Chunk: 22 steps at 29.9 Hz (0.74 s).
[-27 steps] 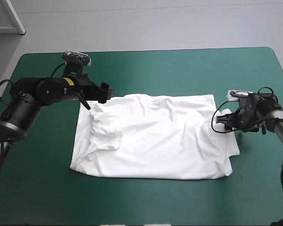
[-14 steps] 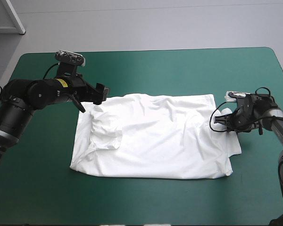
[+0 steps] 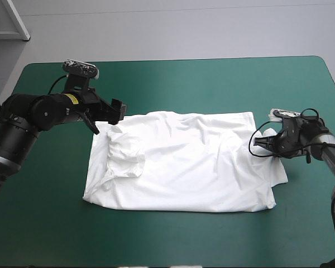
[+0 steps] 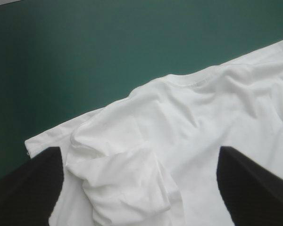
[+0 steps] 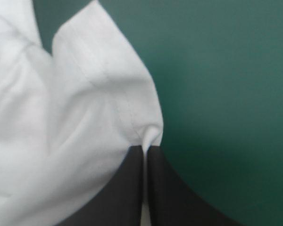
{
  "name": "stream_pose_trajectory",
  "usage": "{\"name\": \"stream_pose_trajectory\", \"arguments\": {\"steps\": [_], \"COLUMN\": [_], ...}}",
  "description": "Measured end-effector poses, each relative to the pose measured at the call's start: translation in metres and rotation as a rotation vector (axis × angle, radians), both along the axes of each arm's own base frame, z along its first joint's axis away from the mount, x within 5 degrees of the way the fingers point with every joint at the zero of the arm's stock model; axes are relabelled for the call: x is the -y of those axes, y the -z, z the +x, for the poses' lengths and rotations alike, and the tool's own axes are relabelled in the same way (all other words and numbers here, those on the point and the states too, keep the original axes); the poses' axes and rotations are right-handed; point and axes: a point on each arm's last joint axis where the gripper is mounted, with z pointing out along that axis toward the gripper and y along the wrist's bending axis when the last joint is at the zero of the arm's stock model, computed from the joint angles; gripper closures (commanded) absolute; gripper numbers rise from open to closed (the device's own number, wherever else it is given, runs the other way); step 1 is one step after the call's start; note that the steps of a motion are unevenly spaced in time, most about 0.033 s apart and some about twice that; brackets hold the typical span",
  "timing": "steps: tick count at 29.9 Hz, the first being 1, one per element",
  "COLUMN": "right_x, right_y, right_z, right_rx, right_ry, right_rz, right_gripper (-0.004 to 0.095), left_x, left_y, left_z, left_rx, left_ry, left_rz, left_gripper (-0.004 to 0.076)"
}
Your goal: Fold the cloth
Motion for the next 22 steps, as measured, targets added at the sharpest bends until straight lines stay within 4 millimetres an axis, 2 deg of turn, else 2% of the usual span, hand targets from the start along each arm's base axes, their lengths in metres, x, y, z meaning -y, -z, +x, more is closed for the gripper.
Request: {"name": "stream_pose_trajectory", "arguments": {"steps": [6,13,16,20,22], "right_x": [0.013,0.015,0.004,-0.030,-0.049], "right_y": [-0.012,-0.037,-0.052,-0.071,-0.073], "right_z": [-0.019,-0.030,-0.033,-0.038,-0.040], "right_rx": [-0.046,0.028,0.110,0.226,0.248], "right_ry": [0.067,0.131,0.098,-0.038,-0.115], "right_rz": [-0.109,-0.124,-0.097,-0.045,-0.022], "right_gripper": [0.0926,0.0926,0.0926,0.0926,0.0926], "left_x": [0.000,0.000,0.000,0.000,0.000], "left_y": [0.000,0.000,0.000,0.000,0.000], "left_z": [0.000,0.000,0.000,0.000,0.000], "left_rx": [-0.002,-0.003,-0.003,-0.004,-0.004], "left_ry": [-0.002,-0.002,-0.002,-0.002,-0.002], "left_rz": [-0.001,-0.001,-0.001,0.000,0.000], "left_gripper": [0.0084,0.0085,0.0085,0.0085,0.0086]}}
